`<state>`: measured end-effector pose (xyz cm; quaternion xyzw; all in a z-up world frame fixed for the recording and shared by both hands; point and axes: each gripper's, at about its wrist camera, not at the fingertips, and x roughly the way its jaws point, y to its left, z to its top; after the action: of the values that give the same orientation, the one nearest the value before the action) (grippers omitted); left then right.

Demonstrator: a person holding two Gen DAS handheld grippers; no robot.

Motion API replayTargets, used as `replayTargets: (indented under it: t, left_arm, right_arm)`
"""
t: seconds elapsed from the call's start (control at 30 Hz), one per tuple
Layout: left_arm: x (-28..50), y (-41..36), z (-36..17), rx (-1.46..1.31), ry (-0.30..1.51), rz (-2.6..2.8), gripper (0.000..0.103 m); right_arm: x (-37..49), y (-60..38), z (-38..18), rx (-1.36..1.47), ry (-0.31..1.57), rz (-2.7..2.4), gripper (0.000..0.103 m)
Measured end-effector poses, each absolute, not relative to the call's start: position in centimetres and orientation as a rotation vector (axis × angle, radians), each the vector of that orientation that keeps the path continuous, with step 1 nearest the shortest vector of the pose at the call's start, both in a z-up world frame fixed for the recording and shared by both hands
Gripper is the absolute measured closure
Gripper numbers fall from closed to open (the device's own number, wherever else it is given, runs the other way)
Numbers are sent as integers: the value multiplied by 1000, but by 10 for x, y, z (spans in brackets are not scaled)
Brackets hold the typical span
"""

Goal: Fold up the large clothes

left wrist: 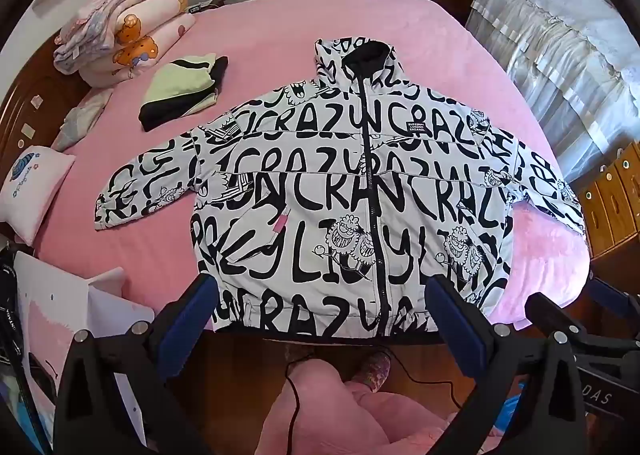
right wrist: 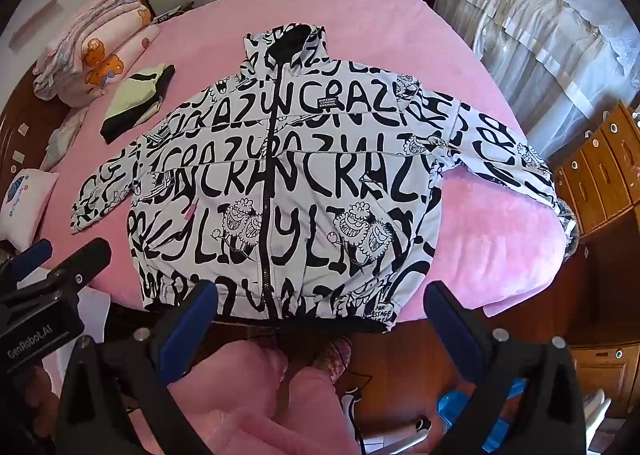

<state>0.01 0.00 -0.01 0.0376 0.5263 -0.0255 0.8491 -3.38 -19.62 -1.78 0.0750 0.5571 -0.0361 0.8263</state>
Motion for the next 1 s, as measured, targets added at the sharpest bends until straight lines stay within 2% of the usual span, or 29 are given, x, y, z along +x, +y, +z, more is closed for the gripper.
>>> replayTargets:
  t: [1.0]
  left_arm:
    - [3,-5,6,60,1080,-103,1]
  right_arm:
    - [-28,-206,-18,176,1186,-101,0]
